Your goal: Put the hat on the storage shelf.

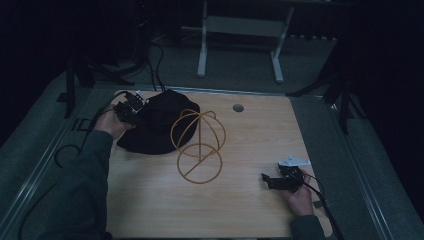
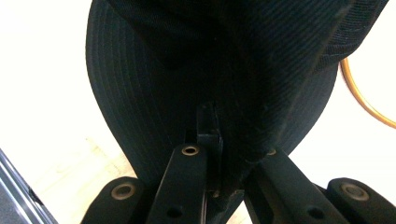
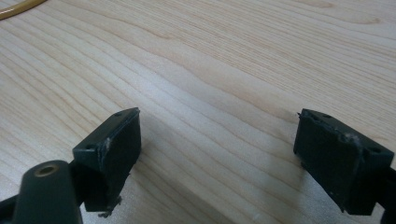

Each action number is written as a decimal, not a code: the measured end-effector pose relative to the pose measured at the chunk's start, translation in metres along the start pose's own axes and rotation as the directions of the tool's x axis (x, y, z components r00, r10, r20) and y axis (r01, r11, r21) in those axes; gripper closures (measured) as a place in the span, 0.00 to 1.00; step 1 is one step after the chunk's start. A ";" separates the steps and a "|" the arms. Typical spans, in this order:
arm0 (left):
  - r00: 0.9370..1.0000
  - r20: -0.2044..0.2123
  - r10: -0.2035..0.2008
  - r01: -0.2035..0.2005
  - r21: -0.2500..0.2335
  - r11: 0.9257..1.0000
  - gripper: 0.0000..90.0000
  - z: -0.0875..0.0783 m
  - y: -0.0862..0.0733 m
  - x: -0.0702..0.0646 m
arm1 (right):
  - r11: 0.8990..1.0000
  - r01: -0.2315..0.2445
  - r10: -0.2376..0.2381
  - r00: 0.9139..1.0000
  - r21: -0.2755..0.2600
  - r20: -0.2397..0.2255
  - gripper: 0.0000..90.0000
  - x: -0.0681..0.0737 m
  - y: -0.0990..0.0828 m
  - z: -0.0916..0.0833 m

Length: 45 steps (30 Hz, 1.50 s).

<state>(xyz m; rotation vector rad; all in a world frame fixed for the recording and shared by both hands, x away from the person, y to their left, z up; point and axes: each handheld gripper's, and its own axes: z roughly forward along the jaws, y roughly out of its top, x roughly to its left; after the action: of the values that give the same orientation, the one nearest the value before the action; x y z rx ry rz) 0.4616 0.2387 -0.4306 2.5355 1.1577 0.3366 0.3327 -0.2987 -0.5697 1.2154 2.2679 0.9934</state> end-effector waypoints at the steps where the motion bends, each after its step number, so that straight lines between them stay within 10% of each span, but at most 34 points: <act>1: 1.000 0.001 -0.004 0.004 -0.004 1.000 0.98 -0.001 0.000 0.000 | 1.000 -0.001 0.001 1.000 0.000 0.000 0.16 0.000 0.000 0.000; 23: 0.995 0.079 -0.056 0.066 -0.136 0.988 0.98 -0.036 -0.014 0.011 | 1.000 -0.001 0.001 1.000 0.001 0.000 0.16 0.000 0.000 0.000; 45: 0.994 0.099 0.035 -0.013 -0.212 0.977 0.98 -0.066 -0.023 0.014 | 1.000 -0.001 0.001 1.000 0.001 0.000 0.16 0.000 0.000 0.000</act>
<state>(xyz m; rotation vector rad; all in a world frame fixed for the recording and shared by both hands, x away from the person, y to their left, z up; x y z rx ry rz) 0.4323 0.2769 -0.3783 2.3547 0.9981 0.3138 0.3326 -0.2986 -0.5696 1.2169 2.2679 0.9931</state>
